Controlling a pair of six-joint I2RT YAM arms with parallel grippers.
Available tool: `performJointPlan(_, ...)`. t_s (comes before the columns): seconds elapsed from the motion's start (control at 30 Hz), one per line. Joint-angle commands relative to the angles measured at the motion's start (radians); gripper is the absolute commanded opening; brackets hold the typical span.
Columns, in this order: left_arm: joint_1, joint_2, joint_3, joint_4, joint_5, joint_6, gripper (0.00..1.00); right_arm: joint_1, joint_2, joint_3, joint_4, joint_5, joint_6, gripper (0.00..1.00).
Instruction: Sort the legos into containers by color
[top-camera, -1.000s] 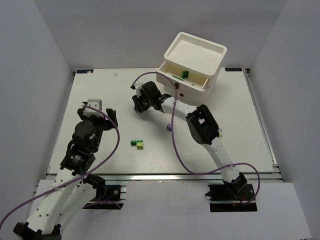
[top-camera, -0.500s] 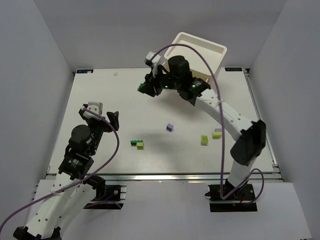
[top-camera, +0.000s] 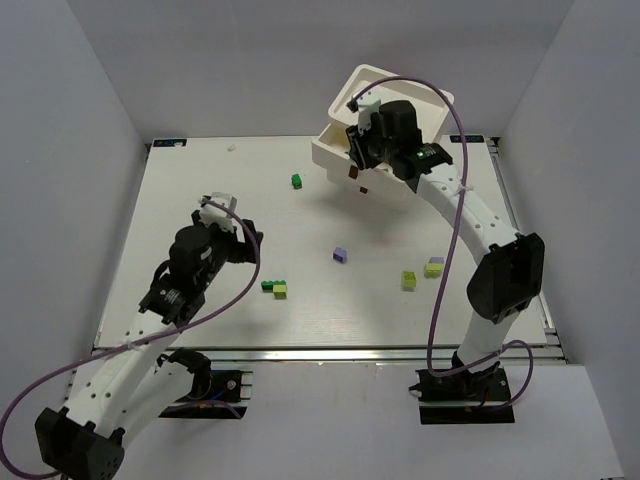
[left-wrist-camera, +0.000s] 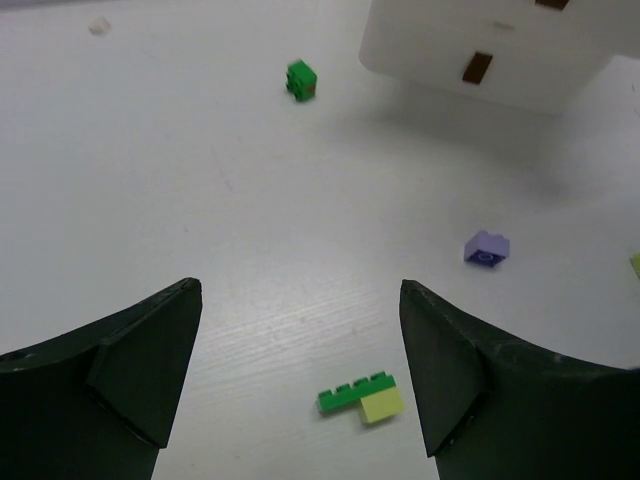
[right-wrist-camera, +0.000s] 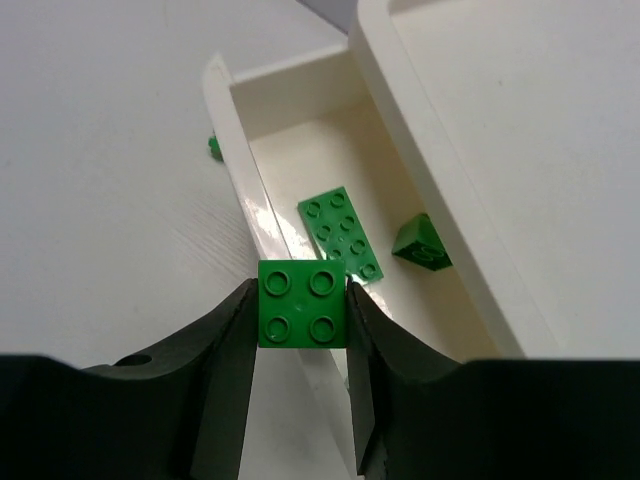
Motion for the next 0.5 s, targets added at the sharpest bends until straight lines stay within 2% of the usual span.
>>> performJointPlan(0.0, -0.005, 0.050, 0.055, -0.045, 0.086, -0.094, 0.90, -0.009, 0.034, 0.071, -0.041, 0.026, -0.039, 0.00)
performJointPlan(0.07, 0.006, 0.067, 0.061, -0.067, 0.087, -0.170, 0.90, -0.018, 0.047, 0.088, -0.053, 0.021, -0.048, 0.06)
performJointPlan(0.1, 0.006, 0.071, 0.061, -0.097, 0.073, -0.227, 0.90, -0.024, 0.059, 0.101, -0.061, 0.015, -0.053, 0.17)
performJointPlan(0.17, 0.006, 0.075, 0.056, -0.125, 0.070, -0.279, 0.91, -0.031, 0.068, 0.112, -0.064, 0.016, -0.059, 0.27)
performJointPlan(0.2, 0.006, 0.081, 0.056, -0.158, 0.073, -0.325, 0.91, -0.038, 0.074, 0.118, -0.067, 0.018, -0.059, 0.38)
performJointPlan(0.33, 0.006, 0.110, 0.070, -0.212, 0.111, -0.398, 0.90, -0.061, 0.093, 0.149, -0.076, 0.009, -0.054, 0.43)
performJointPlan(0.37, 0.006, 0.114, 0.070, -0.219, 0.145, -0.405, 0.90, -0.064, 0.094, 0.154, -0.079, 0.007, -0.056, 0.47)
performJointPlan(0.4, 0.006, 0.114, 0.059, -0.220, 0.149, -0.417, 0.91, -0.073, 0.100, 0.158, -0.085, 0.001, -0.051, 0.60)
performJointPlan(0.47, 0.006, 0.110, 0.047, -0.217, 0.151, -0.430, 0.90, -0.078, 0.100, 0.169, -0.104, -0.011, -0.048, 0.69)
